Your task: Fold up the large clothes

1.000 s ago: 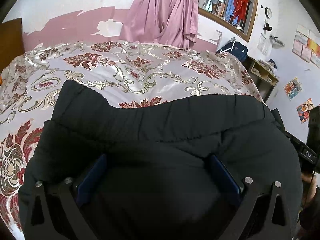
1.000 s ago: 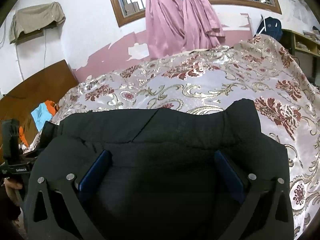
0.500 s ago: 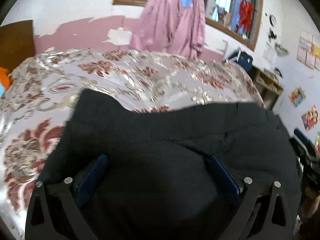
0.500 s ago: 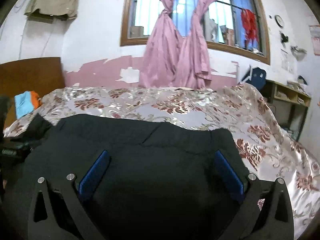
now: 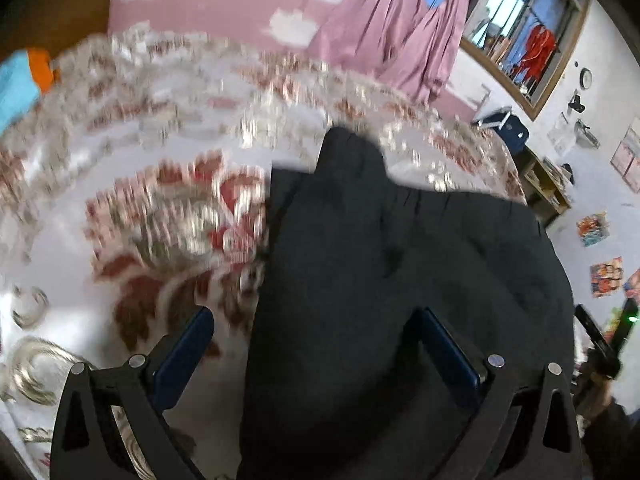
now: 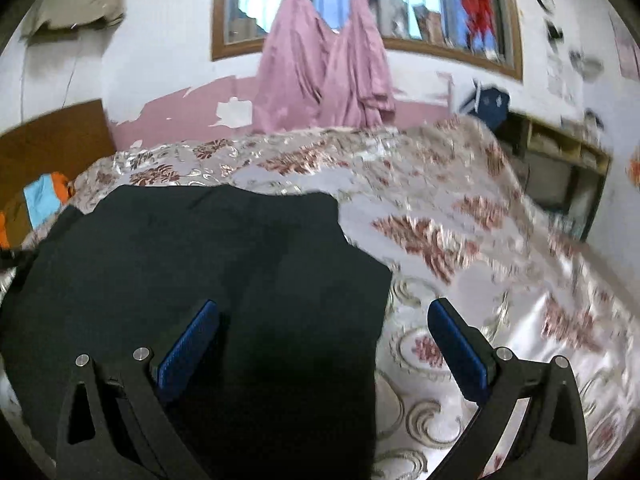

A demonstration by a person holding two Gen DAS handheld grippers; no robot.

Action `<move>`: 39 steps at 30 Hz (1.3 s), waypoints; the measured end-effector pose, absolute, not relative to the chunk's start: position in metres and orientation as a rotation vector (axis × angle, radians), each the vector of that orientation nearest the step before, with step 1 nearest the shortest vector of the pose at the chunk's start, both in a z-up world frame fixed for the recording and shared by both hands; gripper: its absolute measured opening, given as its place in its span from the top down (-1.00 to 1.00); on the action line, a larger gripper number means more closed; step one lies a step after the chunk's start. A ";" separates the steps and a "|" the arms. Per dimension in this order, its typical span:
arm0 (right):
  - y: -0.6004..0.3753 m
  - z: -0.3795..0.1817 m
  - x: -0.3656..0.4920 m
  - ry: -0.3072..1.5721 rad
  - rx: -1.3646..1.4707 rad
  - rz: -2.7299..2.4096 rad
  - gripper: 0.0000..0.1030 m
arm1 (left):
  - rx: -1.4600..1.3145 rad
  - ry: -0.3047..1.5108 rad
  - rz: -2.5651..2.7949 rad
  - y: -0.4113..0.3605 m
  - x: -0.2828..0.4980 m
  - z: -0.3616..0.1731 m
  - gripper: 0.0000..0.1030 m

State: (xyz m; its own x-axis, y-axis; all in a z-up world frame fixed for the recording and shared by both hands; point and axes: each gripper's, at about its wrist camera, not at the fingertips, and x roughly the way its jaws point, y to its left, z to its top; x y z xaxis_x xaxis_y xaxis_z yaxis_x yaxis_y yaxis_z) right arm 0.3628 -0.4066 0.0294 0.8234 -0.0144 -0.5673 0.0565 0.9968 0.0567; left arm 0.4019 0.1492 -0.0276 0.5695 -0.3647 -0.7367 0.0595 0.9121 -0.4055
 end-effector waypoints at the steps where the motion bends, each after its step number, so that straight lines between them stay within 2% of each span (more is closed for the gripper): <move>1: -0.412 0.024 0.366 0.619 0.119 -0.022 -0.98 | -0.390 0.973 -0.283 0.152 0.405 -0.034 -1.00; 7: -0.443 -0.018 0.384 0.745 0.391 0.063 -0.98 | -0.555 1.015 -0.404 0.159 0.415 -0.050 -1.00; 15: -0.445 -0.052 0.403 0.808 0.551 0.287 -0.98 | -0.484 1.088 -0.534 0.139 0.427 -0.058 -1.00; 21: -0.417 -0.047 0.405 0.821 0.455 0.366 -0.98 | -0.537 1.094 -0.590 0.132 0.435 -0.065 -1.00; 39: -0.412 -0.053 0.392 0.819 0.506 0.264 -0.99 | -0.422 1.115 -0.527 0.113 0.432 -0.068 -1.00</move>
State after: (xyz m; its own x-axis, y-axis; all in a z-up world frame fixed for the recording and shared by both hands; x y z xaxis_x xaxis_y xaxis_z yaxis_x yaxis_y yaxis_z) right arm 0.3917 -0.4116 -0.0528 0.6594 0.4132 -0.6281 -0.0320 0.8501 0.5256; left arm 0.4322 0.1129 -0.0676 0.3418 -0.5934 -0.7287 0.1862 0.8028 -0.5664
